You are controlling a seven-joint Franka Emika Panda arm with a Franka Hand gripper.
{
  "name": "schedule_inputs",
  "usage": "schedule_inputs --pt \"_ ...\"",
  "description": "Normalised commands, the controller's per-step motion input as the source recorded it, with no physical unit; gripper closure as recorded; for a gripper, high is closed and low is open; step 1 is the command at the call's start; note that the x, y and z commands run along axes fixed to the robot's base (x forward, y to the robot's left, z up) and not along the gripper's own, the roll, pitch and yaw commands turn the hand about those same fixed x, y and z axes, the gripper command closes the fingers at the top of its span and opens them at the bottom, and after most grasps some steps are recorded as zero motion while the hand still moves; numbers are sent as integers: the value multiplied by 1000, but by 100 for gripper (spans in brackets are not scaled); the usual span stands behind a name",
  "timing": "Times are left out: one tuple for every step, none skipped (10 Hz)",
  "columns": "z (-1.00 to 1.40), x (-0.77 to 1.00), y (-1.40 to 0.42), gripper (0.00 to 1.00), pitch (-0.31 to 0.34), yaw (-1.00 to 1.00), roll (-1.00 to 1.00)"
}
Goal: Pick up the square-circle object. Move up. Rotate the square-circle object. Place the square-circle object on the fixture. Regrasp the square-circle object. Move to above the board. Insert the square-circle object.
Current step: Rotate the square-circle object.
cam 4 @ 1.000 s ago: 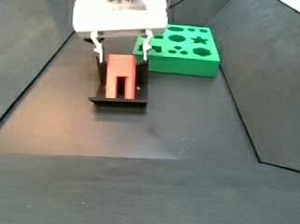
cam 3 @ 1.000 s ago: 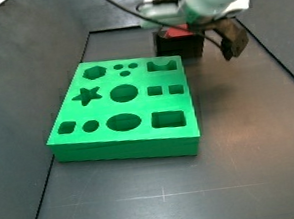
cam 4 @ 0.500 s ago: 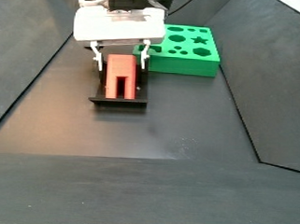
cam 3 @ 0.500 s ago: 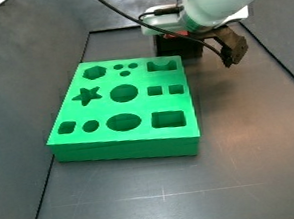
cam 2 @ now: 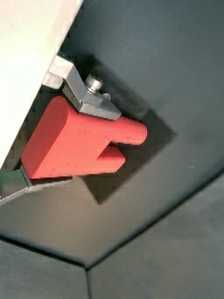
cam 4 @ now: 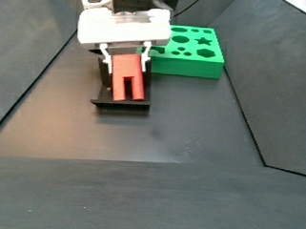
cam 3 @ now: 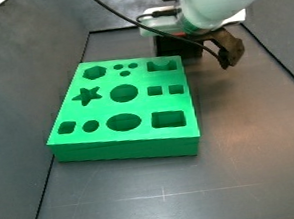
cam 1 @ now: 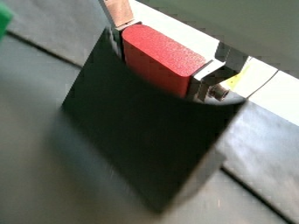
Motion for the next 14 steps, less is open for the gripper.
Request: schedule_inputs --pt "1000 -814 111 100 -41 19 -63" --pt "1000 -817 99 100 -60 21 -91" --pt "1000 -820 96 100 -68 20 -100" --pt "1000 -828 93 100 -89 8 -112" --pt "1000 -836 88 100 -107 -6 -119" --pt "1000 -849 84 100 -123 -28 -126" --pt "1000 -869 82 100 -128 -52 -135" --pt "1000 -888 80 100 -122 -71 -141" --pt "1000 -900 77 100 -116 -84 -140" --pt "1000 -933 72 100 -103 -101 -146" --pt "1000 -966 73 100 -87 -109 -147" --pt "977 -1000 65 100 -69 -110 -150" --pt "918 -975 59 100 -61 -108 -148" --pt "697 -825 42 100 -43 -100 -148"
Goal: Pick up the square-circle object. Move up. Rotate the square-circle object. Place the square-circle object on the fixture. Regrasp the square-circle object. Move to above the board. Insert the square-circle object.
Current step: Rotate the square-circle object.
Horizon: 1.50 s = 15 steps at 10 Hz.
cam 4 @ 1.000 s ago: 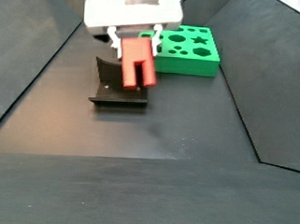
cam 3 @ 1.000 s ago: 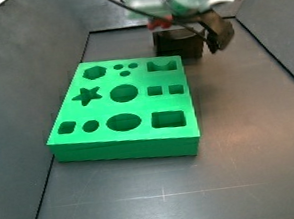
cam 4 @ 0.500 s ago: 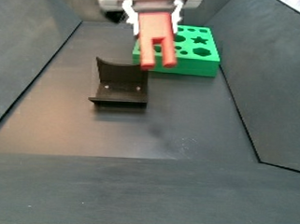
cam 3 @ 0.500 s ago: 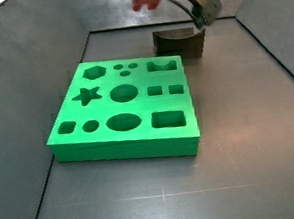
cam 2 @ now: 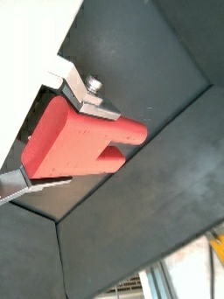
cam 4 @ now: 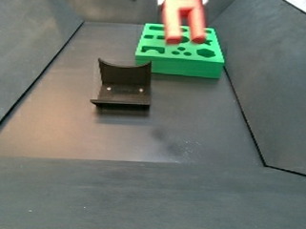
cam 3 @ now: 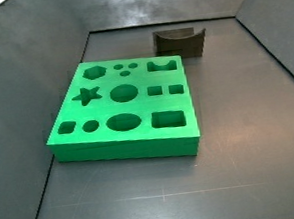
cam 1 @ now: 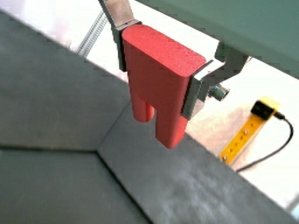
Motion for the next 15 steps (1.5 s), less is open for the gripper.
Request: schedule_inputs --pt "523 -708 32 100 -36 -93 -151" --pt "285 -553 24 100 -33 -82 -154" --pt "165 -476 22 100 -33 -77 -153" --pt "11 -303 31 100 -33 -67 -123" --pt "0 0 0 100 -117 -1000 -953" --pt "18 120 22 100 -97 -1000 -956" --pt "38 68 51 100 -72 -1000 -956" --pt "49 -41 31 100 6 -1000 -934" --pt "39 -48 25 100 59 -1000 -922" --pt "26 -30 22 100 112 -1000 -916" --pt "20 -18 21 100 145 -1000 -911" --pt "27 -24 20 100 230 -1000 -910" --pt "35 -33 19 100 264 -1000 -911" --pt "45 -42 14 100 331 -1000 -922" --pt "40 -41 13 100 375 -1000 -933"
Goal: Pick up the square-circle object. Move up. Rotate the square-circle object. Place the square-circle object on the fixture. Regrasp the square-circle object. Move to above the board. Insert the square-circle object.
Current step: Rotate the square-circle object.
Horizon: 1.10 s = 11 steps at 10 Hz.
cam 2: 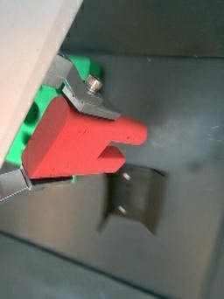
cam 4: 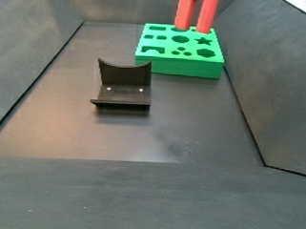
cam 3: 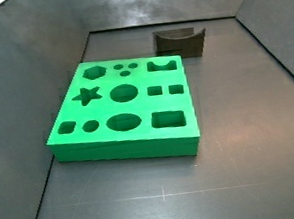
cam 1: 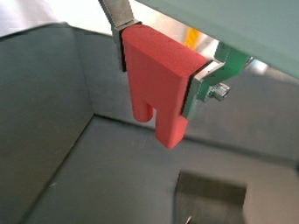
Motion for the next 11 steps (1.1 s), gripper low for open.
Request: schedule_inputs --pt "48 -20 23 100 439 -1000 -974" --pt "46 -12 19 100 483 -1000 -991" --pt "51 21 16 100 406 -581 -628" --pt "37 38 14 100 350 -429 -484" --pt "5 53 13 100 230 -210 -272" --pt "-1 51 12 100 179 -144 -213" --pt "0 -120 37 100 15 -1000 -22" --pt "-1 -121 36 100 10 -1000 -20" --pt "8 -97 31 100 8 -1000 -20" --pt "14 -73 22 100 8 -1000 -22" --pt "9 -47 20 100 8 -1000 -24"
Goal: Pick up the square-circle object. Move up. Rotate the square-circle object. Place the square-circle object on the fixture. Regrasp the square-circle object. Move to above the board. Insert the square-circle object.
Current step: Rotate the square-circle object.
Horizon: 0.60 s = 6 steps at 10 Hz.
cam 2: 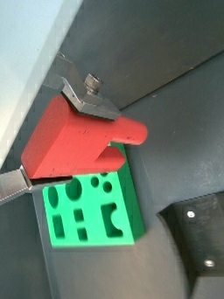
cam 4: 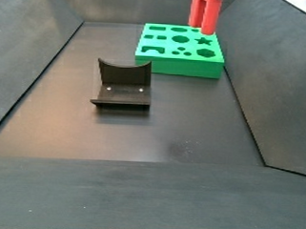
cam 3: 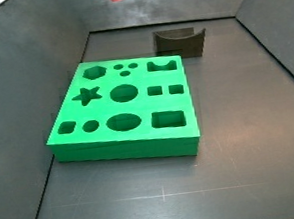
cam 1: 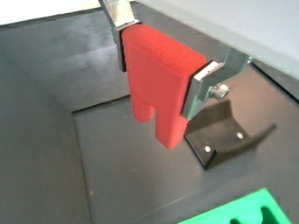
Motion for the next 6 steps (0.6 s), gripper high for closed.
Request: schedule_inputs --pt "8 -34 20 100 8 -1000 -25" --pt "9 -26 19 100 9 -1000 -27" --pt "10 -25 18 100 9 -1000 -29" --pt "12 -23 18 100 9 -1000 -31" --pt "12 -23 17 100 10 -1000 -34" --pt "12 -22 18 100 11 -1000 -35"
